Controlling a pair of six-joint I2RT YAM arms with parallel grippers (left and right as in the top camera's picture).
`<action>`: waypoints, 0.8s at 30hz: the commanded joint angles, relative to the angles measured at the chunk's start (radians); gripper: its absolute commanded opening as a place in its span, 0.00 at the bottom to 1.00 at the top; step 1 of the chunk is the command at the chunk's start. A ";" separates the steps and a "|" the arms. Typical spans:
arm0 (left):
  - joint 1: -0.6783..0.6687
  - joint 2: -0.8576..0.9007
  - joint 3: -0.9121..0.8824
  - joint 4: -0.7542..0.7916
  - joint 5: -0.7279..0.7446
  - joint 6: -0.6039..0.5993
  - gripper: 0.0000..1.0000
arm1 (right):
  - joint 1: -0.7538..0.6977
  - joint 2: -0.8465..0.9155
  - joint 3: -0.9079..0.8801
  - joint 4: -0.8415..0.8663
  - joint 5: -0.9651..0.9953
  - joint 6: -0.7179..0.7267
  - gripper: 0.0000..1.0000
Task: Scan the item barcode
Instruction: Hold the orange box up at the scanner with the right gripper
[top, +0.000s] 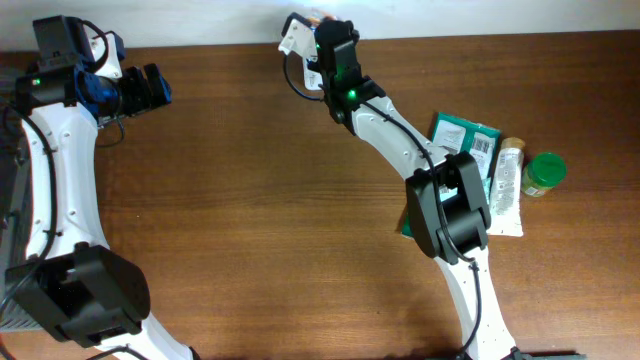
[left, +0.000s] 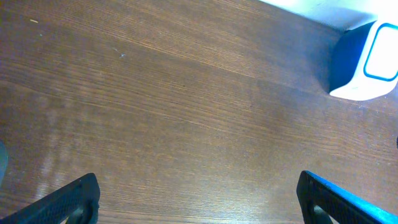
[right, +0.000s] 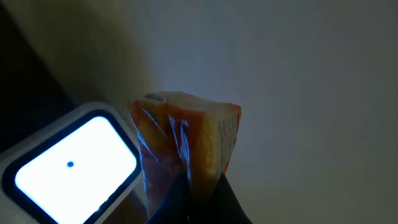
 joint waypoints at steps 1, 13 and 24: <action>0.001 0.008 -0.003 0.001 0.003 -0.006 0.99 | 0.005 0.063 0.009 0.017 -0.021 -0.045 0.04; 0.001 0.008 -0.003 0.001 0.003 -0.006 0.99 | 0.008 0.072 0.009 0.043 -0.013 -0.048 0.04; 0.001 0.008 -0.003 0.001 0.003 -0.006 0.99 | 0.025 0.054 0.009 0.050 -0.010 -0.007 0.04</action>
